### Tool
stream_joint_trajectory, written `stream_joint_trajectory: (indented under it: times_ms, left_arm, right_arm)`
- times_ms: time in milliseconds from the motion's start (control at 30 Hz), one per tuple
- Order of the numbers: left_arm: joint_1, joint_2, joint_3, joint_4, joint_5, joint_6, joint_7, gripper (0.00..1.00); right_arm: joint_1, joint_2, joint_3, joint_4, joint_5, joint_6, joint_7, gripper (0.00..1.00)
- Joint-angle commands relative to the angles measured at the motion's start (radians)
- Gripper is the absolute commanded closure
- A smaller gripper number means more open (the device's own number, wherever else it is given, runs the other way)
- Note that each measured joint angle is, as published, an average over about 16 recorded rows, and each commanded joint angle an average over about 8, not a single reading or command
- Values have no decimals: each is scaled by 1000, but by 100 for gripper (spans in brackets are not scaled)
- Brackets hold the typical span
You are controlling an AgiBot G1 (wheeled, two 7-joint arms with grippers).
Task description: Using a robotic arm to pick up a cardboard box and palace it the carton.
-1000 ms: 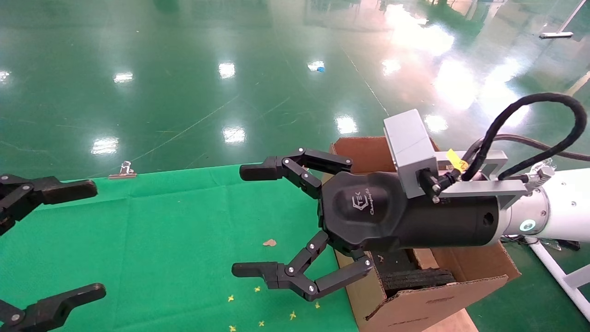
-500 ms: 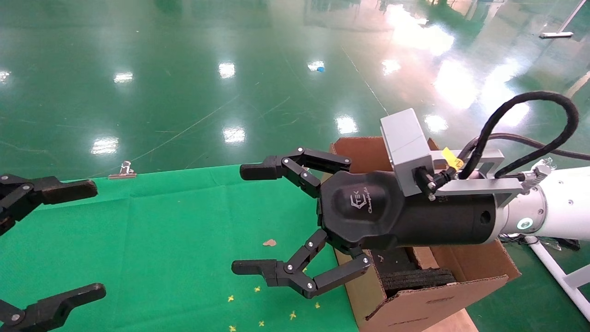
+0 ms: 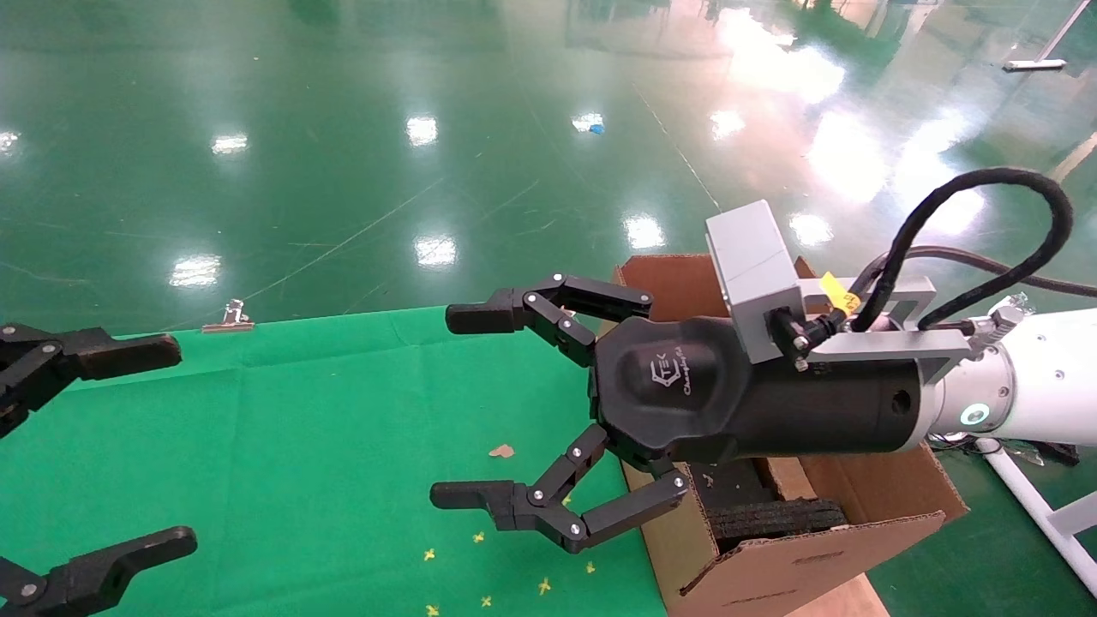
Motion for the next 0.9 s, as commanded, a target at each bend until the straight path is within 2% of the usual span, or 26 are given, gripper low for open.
stream_joint_trajectory:
  times_ms: [33,900]
  left_arm:
    - [0,0,0,0,0,0,0,0]
    - [0,0,0,0,0,0,0,0]
  right_arm:
    - [0,0,0,0,0,0,0,0]
    - [2,0,-2,-1,-1,1,0,0]
